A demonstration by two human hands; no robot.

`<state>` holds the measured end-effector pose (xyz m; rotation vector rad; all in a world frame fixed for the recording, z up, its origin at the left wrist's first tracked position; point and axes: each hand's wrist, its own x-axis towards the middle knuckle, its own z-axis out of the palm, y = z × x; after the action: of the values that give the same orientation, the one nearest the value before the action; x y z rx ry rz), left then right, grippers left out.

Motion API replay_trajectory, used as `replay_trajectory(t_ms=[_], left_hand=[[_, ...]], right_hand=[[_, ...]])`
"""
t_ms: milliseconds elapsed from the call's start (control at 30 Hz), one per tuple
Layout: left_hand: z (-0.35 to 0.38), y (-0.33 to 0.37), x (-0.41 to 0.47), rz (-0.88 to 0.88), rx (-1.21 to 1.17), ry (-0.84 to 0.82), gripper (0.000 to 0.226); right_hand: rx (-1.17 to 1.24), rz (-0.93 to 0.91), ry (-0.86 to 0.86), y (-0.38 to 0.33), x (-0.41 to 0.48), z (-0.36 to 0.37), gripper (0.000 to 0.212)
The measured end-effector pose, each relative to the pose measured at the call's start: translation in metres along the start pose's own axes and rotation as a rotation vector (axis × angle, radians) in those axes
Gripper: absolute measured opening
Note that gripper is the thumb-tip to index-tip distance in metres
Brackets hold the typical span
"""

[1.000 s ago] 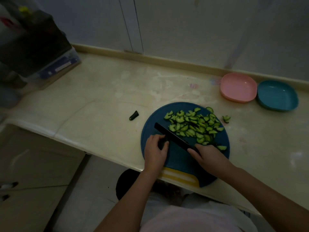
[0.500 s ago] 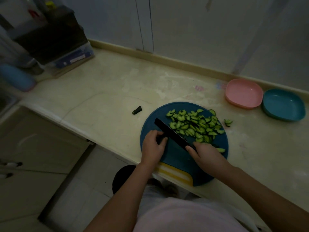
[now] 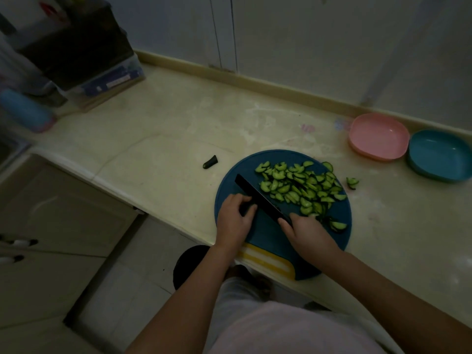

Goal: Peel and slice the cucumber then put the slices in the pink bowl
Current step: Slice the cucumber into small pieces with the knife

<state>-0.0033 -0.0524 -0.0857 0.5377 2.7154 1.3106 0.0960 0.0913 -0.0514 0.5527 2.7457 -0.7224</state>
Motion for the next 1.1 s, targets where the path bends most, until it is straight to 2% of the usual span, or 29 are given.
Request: replay_trajectory(t_ms=[433, 733, 967, 1100], left_hand=[[0.000, -0.001, 0.000, -0.003, 0.007, 0.016, 0.017], [-0.001, 0.001, 0.000, 0.020, 0.015, 0.001, 0.016], [-0.002, -0.006, -0.009, 0.103, 0.006, -0.034, 0.018], [-0.004, -0.005, -0.009, 0.089, -0.011, -0.038, 0.019]], right_hand=[[0.007, -0.043, 0.015, -0.001, -0.006, -0.008, 0.034], [-0.137, -0.065, 0.027, -0.010, -0.004, -0.003, 0.034], [0.020, -0.005, 0.025, -0.015, 0.003, 0.003, 0.036], [0.048, 0.008, 0.021, -0.011, -0.001, 0.000, 0.036]])
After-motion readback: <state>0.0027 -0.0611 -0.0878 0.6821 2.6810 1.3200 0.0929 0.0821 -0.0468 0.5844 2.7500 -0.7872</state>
